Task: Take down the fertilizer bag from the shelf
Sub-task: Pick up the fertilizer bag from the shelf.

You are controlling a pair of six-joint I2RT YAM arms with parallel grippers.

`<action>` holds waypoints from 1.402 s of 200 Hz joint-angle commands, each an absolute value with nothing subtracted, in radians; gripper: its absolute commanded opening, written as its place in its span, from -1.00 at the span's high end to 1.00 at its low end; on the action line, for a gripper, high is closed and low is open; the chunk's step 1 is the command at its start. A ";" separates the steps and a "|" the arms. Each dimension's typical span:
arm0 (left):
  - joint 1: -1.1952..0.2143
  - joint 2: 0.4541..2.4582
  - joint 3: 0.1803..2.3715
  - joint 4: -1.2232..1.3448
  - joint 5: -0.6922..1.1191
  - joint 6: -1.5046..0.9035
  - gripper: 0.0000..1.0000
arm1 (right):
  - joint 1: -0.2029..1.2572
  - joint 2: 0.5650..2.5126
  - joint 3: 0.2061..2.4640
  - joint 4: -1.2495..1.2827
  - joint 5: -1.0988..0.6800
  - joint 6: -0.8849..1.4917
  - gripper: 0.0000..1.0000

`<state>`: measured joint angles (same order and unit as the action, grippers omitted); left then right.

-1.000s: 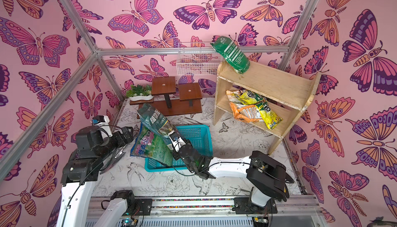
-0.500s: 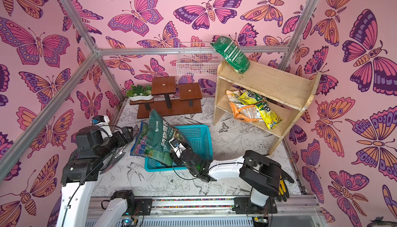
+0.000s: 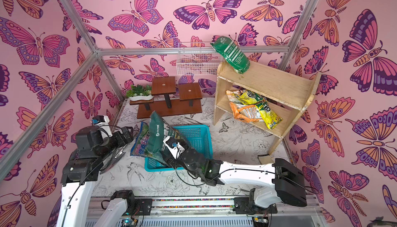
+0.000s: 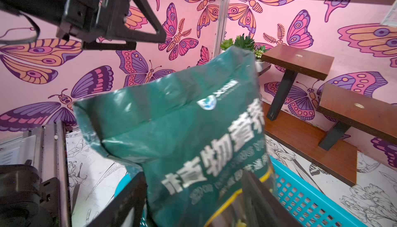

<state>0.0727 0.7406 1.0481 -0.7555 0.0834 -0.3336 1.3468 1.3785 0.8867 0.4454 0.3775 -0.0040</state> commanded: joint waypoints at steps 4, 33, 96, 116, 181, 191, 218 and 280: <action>0.080 0.732 1.031 -0.746 0.091 -0.338 -0.99 | 1.350 1.305 0.868 0.396 0.423 0.001 -0.34; 0.080 0.732 1.032 -0.745 0.092 -0.338 -1.00 | 1.349 1.209 0.831 0.372 0.472 0.016 -0.20; 0.080 0.732 1.031 -0.744 0.090 -0.338 -0.99 | 1.226 1.349 0.996 0.148 0.500 0.183 0.03; 0.080 0.731 1.031 -0.745 0.091 -0.337 -1.00 | 1.214 1.445 1.053 0.135 0.463 0.211 0.03; 0.080 0.727 1.032 -0.745 0.091 -0.336 -1.00 | 1.213 1.647 1.235 0.049 0.383 0.214 0.04; 0.080 0.726 1.032 -0.745 0.092 -0.336 -0.99 | 1.214 1.619 1.247 0.021 0.411 0.199 0.01; 0.080 0.727 1.034 -0.745 0.093 -0.336 -0.99 | 1.214 1.501 1.329 -0.106 0.553 0.140 -0.19; 0.080 0.727 1.032 -0.744 0.093 -0.336 -0.99 | 1.167 1.403 1.718 -0.409 0.912 -0.065 -0.34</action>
<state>0.0727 0.7345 1.0481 -0.7559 0.0834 -0.3336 1.1976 1.4250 1.6123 -0.2520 0.7387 0.0471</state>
